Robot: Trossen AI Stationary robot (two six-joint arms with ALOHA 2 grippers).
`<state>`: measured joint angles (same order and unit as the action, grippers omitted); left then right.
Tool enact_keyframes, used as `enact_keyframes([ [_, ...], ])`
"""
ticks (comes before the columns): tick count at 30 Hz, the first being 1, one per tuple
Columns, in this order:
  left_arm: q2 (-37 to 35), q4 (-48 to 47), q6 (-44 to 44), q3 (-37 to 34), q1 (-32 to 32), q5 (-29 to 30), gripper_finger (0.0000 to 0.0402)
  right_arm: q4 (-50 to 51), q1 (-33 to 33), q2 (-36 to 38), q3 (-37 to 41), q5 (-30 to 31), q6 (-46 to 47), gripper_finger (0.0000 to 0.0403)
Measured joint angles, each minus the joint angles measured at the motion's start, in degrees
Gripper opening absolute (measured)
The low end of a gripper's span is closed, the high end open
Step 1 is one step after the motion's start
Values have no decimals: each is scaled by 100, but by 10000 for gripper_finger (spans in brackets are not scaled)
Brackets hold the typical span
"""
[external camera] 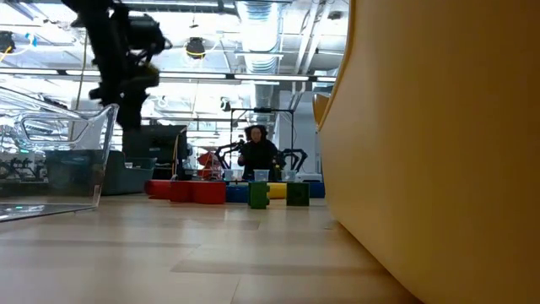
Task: Sort blocks
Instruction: Put the red wooden block into the green bin
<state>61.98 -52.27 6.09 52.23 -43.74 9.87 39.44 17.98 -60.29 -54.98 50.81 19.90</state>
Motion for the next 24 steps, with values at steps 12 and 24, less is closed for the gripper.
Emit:
enact_keyframes([
  [12, 862, 348, 472, 74, 1037, 45, 206, -211, -6, -2, 0, 0, -135, 152],
  [24, 2843, 590, 335, 868, 1356, 393, 206, -155, -11, 0, -2, -40, -186, 152],
])
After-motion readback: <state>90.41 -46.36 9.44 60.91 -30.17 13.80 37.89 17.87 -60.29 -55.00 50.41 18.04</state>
